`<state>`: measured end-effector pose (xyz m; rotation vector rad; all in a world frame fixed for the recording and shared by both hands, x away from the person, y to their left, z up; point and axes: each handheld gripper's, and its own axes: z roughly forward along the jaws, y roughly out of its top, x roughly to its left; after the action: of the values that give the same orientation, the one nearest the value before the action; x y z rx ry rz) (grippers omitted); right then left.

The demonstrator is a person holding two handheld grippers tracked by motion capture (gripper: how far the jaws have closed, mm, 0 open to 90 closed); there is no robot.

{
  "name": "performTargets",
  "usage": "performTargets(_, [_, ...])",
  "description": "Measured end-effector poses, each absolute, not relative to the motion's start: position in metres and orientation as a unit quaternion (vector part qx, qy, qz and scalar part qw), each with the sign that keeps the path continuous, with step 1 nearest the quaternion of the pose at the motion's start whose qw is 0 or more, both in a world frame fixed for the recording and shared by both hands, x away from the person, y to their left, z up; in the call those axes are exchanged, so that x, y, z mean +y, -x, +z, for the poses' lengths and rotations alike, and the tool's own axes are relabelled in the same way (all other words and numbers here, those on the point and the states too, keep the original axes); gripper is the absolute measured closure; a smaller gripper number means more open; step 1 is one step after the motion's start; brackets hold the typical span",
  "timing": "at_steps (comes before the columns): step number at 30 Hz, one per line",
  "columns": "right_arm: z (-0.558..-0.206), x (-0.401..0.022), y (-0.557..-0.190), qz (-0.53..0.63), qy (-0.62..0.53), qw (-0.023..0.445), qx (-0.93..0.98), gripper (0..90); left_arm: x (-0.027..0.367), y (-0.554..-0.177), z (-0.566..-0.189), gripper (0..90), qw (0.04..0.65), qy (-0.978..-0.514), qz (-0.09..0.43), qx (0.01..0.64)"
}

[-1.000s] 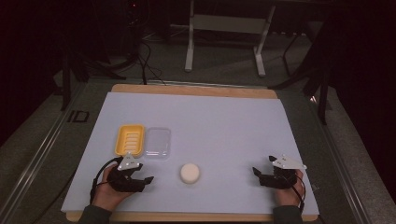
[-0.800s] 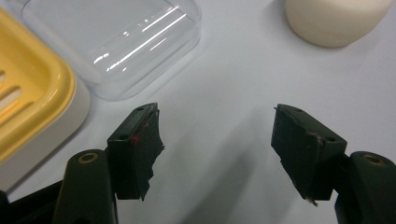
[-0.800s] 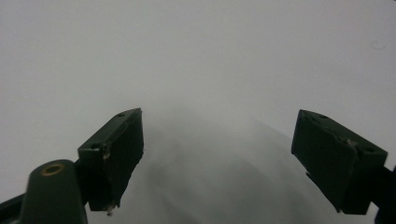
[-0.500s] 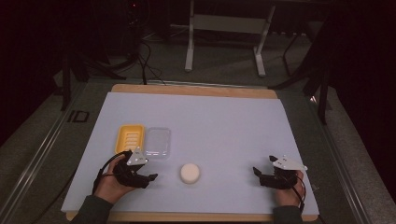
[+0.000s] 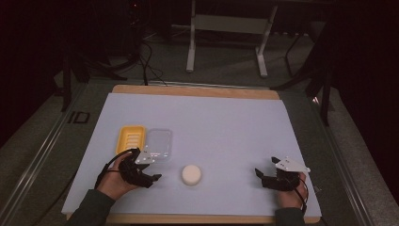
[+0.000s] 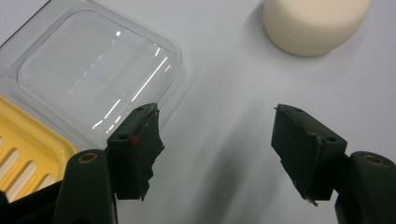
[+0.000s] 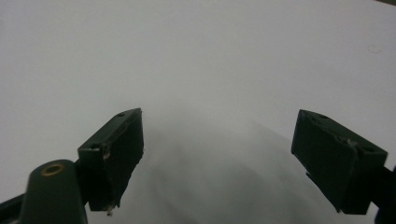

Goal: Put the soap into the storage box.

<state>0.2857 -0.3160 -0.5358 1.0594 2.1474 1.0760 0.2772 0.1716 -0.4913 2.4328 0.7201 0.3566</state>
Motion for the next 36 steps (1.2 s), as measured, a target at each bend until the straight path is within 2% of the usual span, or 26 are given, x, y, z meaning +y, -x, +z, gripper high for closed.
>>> performTargets(36, [-0.536, -0.316, -0.285, 0.397, -0.389, 0.255, 0.791, 16.9, 0.128, -0.288, -0.48, 24.6, 0.228, -0.952, 0.105, 0.174])
